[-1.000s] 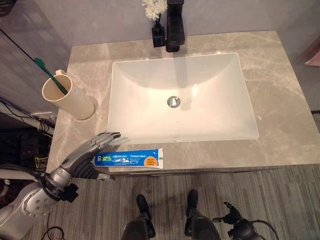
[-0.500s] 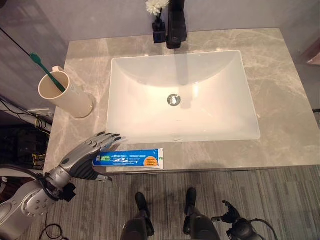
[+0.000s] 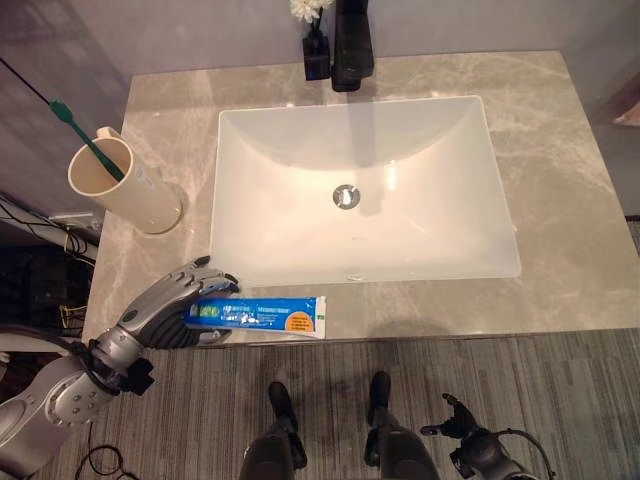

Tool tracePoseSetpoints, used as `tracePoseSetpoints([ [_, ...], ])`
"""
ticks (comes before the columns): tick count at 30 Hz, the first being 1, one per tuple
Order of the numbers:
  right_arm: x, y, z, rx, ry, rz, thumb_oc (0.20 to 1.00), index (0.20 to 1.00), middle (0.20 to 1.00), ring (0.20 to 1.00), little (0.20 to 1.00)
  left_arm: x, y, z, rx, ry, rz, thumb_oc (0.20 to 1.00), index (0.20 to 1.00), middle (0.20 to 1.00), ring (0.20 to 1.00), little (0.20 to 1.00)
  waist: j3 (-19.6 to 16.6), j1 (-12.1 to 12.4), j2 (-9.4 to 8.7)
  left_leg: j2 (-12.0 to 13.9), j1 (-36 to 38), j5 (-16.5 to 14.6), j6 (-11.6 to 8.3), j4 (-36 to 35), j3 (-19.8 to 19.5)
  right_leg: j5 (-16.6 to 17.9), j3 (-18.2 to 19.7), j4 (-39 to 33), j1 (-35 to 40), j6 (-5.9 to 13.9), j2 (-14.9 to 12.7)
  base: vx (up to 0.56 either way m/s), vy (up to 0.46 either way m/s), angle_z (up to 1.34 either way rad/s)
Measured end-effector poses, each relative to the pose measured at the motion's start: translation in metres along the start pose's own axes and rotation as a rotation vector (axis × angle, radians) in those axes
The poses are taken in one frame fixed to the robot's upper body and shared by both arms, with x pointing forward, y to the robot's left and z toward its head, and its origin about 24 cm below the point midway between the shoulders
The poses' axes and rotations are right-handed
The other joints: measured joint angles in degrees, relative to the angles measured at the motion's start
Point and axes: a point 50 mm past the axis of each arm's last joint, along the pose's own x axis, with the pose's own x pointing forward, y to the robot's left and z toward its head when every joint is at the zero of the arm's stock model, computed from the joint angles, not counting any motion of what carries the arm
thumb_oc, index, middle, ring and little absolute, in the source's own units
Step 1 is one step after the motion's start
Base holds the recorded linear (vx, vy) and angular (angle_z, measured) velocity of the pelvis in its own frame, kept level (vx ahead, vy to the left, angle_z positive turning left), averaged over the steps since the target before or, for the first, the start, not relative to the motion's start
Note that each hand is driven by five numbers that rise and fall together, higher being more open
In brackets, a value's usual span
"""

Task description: Put brush and paste in cup on sink, flatten towel.

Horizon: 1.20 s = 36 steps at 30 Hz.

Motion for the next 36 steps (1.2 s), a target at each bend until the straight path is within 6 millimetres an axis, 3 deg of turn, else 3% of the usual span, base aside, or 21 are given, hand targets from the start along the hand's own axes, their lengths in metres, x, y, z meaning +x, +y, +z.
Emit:
tracePoseSetpoints([
  [1,0.000,0.000,0.001,0.000,0.000,-0.001,1.000,1.000,1.000,1.000,1.000,0.002,0.002,-0.001,0.012,0.003,0.009,0.517,0.517,0.517,0.517,0.517,0.0,0.0,-0.07,0.1,0.3,0.0,-0.02,0.0,0.2,0.0,0.3,0.0,0.1,-0.02,0.1,0.03,0.010,-0.14],
  [3,0.001,-0.001,0.002,0.000,-0.002,-0.004,1.000,1.000,1.000,1.000,1.000,0.004,0.004,-0.003,0.019,0.011,0.016,0.413,0.413,0.413,0.413,0.413,0.0,-0.5,-0.08,0.4,0.3,0.0,-0.02,0.0,0.2,0.1,0.3,0.0,0.1,-0.09,0.4,0.03,0.019,-0.07],
  [7,0.001,-0.001,0.002,-0.001,0.001,-0.006,1.000,1.000,1.000,1.000,1.000,0.009,0.006,-0.006,0.024,0.008,0.026,0.316,0.316,0.316,0.316,0.316,0.0,-0.7,-0.10,0.8,0.7,0.1,-0.23,0.0,0.3,0.2,0.4,0.0,0.3,-0.17,0.8,0.02,0.009,-0.02],
  [9,0.001,-0.001,0.002,0.000,-0.001,-0.006,1.000,1.000,1.000,1.000,1.000,0.011,0.005,-0.007,0.038,0.005,0.020,0.200,0.200,0.200,0.200,0.200,0.0,-0.9,-0.09,0.9,1.2,0.2,-0.26,0.0,0.3,0.1,0.4,0.0,0.9,-0.19,0.9,0.00,0.000,0.00],
  [20,0.000,-0.001,-0.009,-0.007,0.044,-0.012,1.000,1.000,1.000,1.000,1.000,0.005,-0.027,-0.005,0.001,0.001,-0.131,0.200,0.200,0.200,0.200,0.200,-4.3,-1.3,0.27,0.9,1.7,0.2,-0.35,-0.2,-0.9,-0.1,-0.8,0.0,2.0,-0.53,0.8,0.04,0.013,0.05],
  [26,-0.005,0.003,-0.026,0.008,0.111,-0.015,1.000,1.000,1.000,1.000,1.000,-0.002,-0.039,-0.005,0.009,0.011,-0.200,0.200,0.200,0.200,0.200,0.200,-6.6,-1.2,0.09,0.9,3.4,0.2,-0.43,-0.3,-1.4,-0.4,-1.1,0.0,4.1,-0.46,0.8,0.05,0.023,0.05],
  [29,-0.015,0.008,-0.057,0.212,0.262,-0.052,1.000,1.000,1.000,1.000,1.000,-0.001,-0.043,-0.006,0.044,0.028,-0.199,0.200,0.200,0.200,0.200,0.200,-8.5,-1.4,0.19,0.9,5.0,-0.1,-0.60,-0.3,-1.5,-1.1,-1.3,0.0,5.9,-0.46,0.8,0.02,0.011,0.02],
  [33,-0.030,0.016,-0.087,0.317,0.395,-0.062,1.000,1.000,1.000,1.000,1.000,0.000,-0.047,-0.008,0.027,0.057,-0.161,0.200,0.200,0.200,0.200,0.200,-11.0,-1.6,-0.40,1.0,5.5,-0.5,-0.95,-0.3,-1.5,-1.4,-1.2,0.0,6.3,-0.53,0.8,0.01,0.005,0.01],
  [34,-0.039,0.018,-0.102,0.444,0.467,-0.098,1.000,1.000,1.000,1.000,1.000,0.013,-0.059,-0.014,-0.033,0.101,-0.051,0.200,0.200,0.200,0.200,0.200,-11.4,-1.7,-0.75,0.9,6.8,-0.3,-0.73,-0.3,-1.6,-1.3,-1.5,0.0,7.8,-0.52,0.8,0.02,0.010,0.03],
  [36,-0.042,0.021,-0.108,0.617,0.517,-0.147,1.000,1.000,1.000,1.000,1.000,0.014,-0.061,-0.021,-0.018,0.144,-0.016,0.200,0.200,0.200,0.200,0.200,-12.5,-1.9,-1.96,1.3,7.2,-0.9,-1.14,-0.3,-1.4,-1.8,-1.3,0.0,8.3,-0.36,1.1,-0.01,0.000,-0.05],
])
